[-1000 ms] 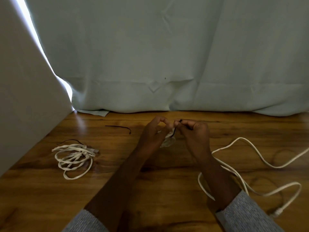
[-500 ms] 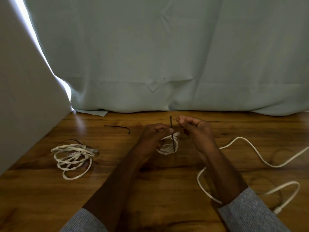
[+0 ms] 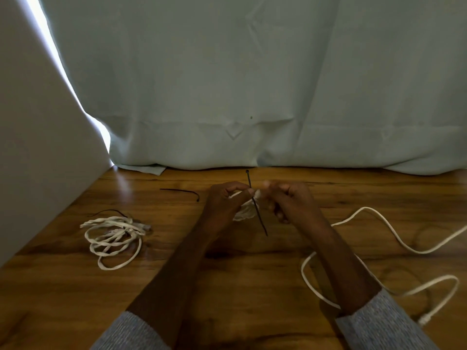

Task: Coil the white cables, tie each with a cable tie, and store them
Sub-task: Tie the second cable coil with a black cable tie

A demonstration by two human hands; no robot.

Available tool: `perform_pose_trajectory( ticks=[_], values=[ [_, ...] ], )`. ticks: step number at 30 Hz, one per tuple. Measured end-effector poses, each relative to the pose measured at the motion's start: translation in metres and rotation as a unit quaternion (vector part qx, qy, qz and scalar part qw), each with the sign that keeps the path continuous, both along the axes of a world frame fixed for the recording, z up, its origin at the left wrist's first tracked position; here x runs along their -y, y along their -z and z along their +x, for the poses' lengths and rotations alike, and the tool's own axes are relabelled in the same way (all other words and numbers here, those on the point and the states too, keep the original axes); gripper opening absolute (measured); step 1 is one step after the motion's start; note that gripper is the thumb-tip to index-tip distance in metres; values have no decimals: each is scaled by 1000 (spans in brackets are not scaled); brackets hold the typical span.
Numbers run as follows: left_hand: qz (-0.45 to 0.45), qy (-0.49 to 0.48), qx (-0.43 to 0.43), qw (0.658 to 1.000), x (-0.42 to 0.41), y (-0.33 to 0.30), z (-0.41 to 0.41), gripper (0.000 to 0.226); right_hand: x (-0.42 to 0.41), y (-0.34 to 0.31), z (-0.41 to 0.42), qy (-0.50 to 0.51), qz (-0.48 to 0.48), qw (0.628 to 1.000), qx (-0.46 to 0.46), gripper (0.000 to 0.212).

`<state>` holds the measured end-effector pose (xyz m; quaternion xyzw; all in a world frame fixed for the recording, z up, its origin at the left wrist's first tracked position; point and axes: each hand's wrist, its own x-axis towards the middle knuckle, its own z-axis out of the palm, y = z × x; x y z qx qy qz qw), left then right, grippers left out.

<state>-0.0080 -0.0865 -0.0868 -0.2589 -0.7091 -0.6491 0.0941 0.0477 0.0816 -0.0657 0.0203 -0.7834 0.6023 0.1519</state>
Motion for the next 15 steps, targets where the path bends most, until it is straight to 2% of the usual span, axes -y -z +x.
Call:
perform_pose_trajectory(
  ticks=[2,5,11,15],
  values=[
    [3,-16,2,1000,2,2,-3,17,7,-1,5,-54,43,997,33,22],
    [15,-23,6,1000,1,2,-3,18,13,2,6,-53,59,996,43,8],
    [37,-25,42,998,0,1,-3,13,19,8,8,-4,85,996,35,12],
    [44,-5,79,996,0,-1,1,10,31,17,7,27,70,996,41,20]
  ],
)
